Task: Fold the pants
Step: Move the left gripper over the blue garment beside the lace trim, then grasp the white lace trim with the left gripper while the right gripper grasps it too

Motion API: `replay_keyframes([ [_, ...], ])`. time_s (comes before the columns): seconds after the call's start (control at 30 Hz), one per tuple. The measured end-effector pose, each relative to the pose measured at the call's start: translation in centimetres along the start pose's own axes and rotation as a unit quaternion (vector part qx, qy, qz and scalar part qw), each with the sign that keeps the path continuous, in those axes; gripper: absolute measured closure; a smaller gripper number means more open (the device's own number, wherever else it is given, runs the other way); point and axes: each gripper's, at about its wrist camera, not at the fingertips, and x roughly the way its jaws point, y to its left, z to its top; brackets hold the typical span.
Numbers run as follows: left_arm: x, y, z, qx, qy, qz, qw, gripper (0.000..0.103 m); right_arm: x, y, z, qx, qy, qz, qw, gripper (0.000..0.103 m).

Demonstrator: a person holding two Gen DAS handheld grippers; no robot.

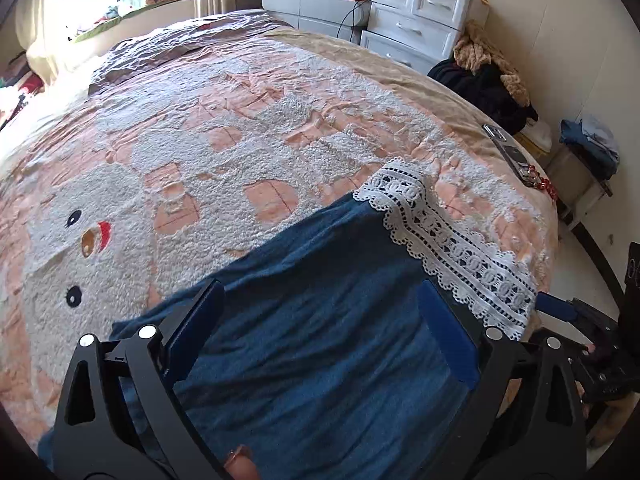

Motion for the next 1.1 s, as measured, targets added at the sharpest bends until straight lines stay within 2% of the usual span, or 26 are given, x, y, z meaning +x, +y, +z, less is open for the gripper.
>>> replay_keyframes([
  [0.2, 3.4, 0.0, 3.3, 0.027, 0.000, -0.013, 0.9996, 0.012, 1.6, 0.1, 0.3, 0.004, 0.012, -0.008, 1.000, 0.025],
  [0.27, 4.7, -0.2, 4.1, 0.032, 0.004, -0.022, 0.9992, 0.012, 1.9, 0.3, 0.4, -0.005, 0.012, -0.014, 1.000, 0.037],
  [0.37, 6.8, -0.6, 5.2, 0.044, 0.016, -0.041, 0.9981, 0.012, 2.2, 0.5, 0.5, -0.017, 0.008, -0.028, 0.999, 0.047],
  [0.53, 10.0, -1.5, 6.2, 0.065, 0.045, -0.067, 0.9946, 0.014, 2.1, 0.2, 0.6, -0.013, 0.002, -0.022, 1.000, 0.052],
  [0.67, 11.4, -1.9, 5.8, 0.067, 0.058, -0.083, 0.9926, 0.034, 2.0, 0.6, 0.6, -0.025, -0.008, -0.024, 0.999, 0.062],
  [0.83, 12.0, -1.8, 5.5, 0.061, 0.057, -0.103, 0.9911, 0.039, 2.8, 0.8, 0.7, -0.024, -0.001, -0.020, 1.000, 0.062],
  [0.9, 12.0, -1.7, 5.4, 0.053, 0.055, -0.114, 0.9905, 0.048, 3.1, 0.8, 0.8, -0.021, 0.001, -0.018, 1.000, 0.064],
  [0.93, 11.9, -1.9, 5.3, 0.057, 0.053, -0.115, 0.9904, 0.057, 3.0, 1.0, 0.9, -0.024, -0.001, -0.018, 1.000, 0.076],
  [0.97, 11.7, -2.2, 5.3, 0.063, 0.050, -0.112, 0.9904, 0.067, 3.1, 1.1, 1.0, -0.023, 0.003, -0.006, 1.000, 0.082],
  [1.03, 11.3, -2.8, 5.2, 0.072, 0.051, -0.121, 0.9887, 0.084, 3.0, 1.5, 1.0, -0.021, 0.001, 0.005, 1.000, 0.083],
  [1.1, 10.8, -3.0, 5.3, 0.080, 0.049, -0.117, 0.9887, 0.088, 2.8, 2.1, 1.1, -0.031, -0.007, 0.008, 0.999, 0.084],
])
